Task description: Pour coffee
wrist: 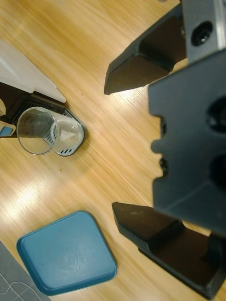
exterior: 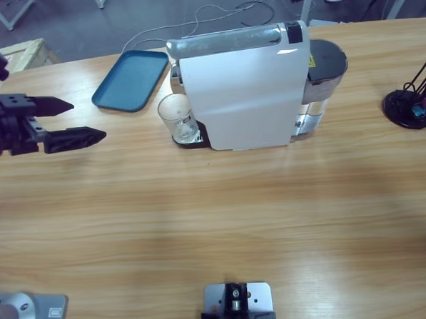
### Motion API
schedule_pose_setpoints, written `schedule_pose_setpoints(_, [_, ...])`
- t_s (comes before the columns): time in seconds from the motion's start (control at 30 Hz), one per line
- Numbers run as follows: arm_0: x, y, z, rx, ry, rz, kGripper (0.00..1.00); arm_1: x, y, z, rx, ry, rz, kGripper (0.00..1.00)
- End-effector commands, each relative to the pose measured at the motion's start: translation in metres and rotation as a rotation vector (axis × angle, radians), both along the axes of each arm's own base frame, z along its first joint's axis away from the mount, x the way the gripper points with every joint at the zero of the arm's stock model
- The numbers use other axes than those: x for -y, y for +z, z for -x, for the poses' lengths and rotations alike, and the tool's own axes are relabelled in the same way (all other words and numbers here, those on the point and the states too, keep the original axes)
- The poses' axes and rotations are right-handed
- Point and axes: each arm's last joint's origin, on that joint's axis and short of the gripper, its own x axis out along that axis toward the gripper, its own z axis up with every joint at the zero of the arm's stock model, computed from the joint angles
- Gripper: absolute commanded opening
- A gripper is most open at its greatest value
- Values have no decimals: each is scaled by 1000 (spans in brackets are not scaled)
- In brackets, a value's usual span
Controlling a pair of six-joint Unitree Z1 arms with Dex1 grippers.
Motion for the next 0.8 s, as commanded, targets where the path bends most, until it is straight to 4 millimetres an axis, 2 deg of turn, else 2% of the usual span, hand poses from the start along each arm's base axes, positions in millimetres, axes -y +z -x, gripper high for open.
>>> schedule_pose_setpoints(0.03, [1,-16,1,-57,15,-28,982,-3,-37,-25,-79,-19,64,0])
schedule_pose_setpoints(0.6, [2,-19,-1,-63,16,-31,982,-5,-52,-27,-113,-12,85,0])
schedule_pose_setpoints(0.8, [2,-20,-1,-66,16,-33,982,-7,-66,-28,-139,-11,95,0])
